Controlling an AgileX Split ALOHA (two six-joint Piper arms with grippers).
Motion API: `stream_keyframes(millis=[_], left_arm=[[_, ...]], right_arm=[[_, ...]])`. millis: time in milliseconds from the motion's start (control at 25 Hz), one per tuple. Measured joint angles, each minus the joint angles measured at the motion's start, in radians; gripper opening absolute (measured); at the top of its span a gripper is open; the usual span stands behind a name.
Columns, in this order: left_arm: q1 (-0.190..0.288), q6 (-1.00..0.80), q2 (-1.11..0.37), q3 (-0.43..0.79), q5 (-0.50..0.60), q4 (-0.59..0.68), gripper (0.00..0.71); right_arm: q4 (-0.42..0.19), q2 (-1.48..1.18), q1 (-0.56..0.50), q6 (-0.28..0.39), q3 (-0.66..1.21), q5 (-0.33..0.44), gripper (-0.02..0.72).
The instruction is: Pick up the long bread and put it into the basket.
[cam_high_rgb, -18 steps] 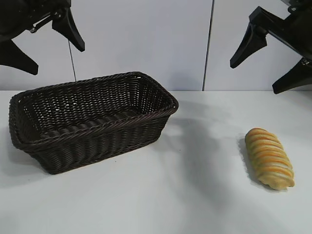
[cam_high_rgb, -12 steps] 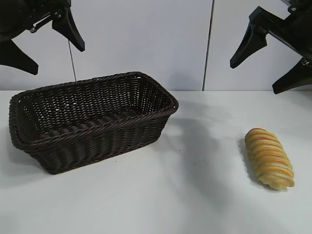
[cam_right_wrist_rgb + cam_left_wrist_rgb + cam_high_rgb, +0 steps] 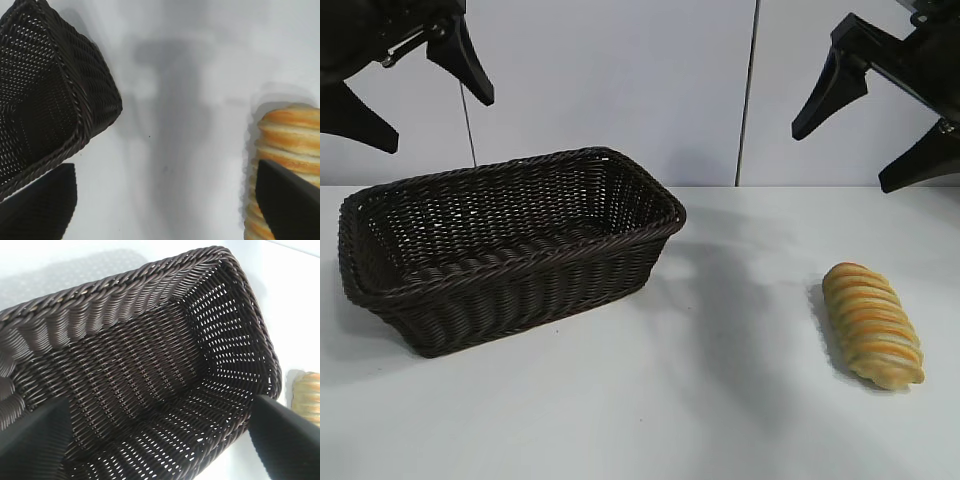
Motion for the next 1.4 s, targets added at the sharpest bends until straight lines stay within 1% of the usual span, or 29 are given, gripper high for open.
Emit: stream_keyframes(millis=[280,400,480,600,680,760,880,1040,1200,1240,1280,1360,1400], left_arm=[[0.0,0.0,0.0,0.0,-0.01,0.0,0.695],[0.007,-0.012,0.0,0.0,-0.001,0.027,0.695],[0.025,-0.08,0.0,0.0,0.026,0.084,0.695],[0.063,-0.21,0.0,0.016,0.054,0.213,0.695],[0.077,-0.267,-0.001,0.051,0.056,0.299,0.695],[0.079,-0.296,0.001,0.102,0.044,0.343,0.695],[0.079,-0.307,0.043,0.14,0.017,0.359,0.695],[0.079,-0.306,0.151,0.143,-0.016,0.359,0.695],[0.079,-0.28,0.207,0.143,-0.048,0.32,0.691],[0.079,-0.273,0.213,0.143,-0.052,0.308,0.659],[0.079,-0.27,0.22,0.143,-0.057,0.299,0.596],[0.079,-0.268,0.231,0.143,-0.059,0.284,0.42],[0.079,-0.267,0.235,0.143,-0.062,0.277,0.307]], right_arm=[[0.0,0.0,0.0,0.0,0.0,0.0,0.695],[0.0,0.0,0.0,0.0,0.0,-0.003,0.695],[0.0,0.0,0.0,0.0,0.0,-0.006,0.695],[0.0,0.0,0.0,0.0,0.0,-0.007,0.695],[0.001,0.0,0.0,0.0,0.0,-0.008,0.695],[0.001,0.0,0.0,0.0,0.0,-0.008,0.695],[0.001,0.0,0.0,0.0,0.0,-0.008,0.695],[0.001,0.0,0.0,0.0,0.0,-0.008,0.695],[0.003,0.0,0.0,0.0,0.0,-0.011,0.695],[0.003,0.0,0.0,0.0,0.0,-0.012,0.695],[0.003,0.0,0.0,0.0,0.0,-0.012,0.695],[0.003,0.0,0.0,0.0,0.0,-0.014,0.695],[0.003,0.0,0.0,0.0,0.0,-0.015,0.695]])
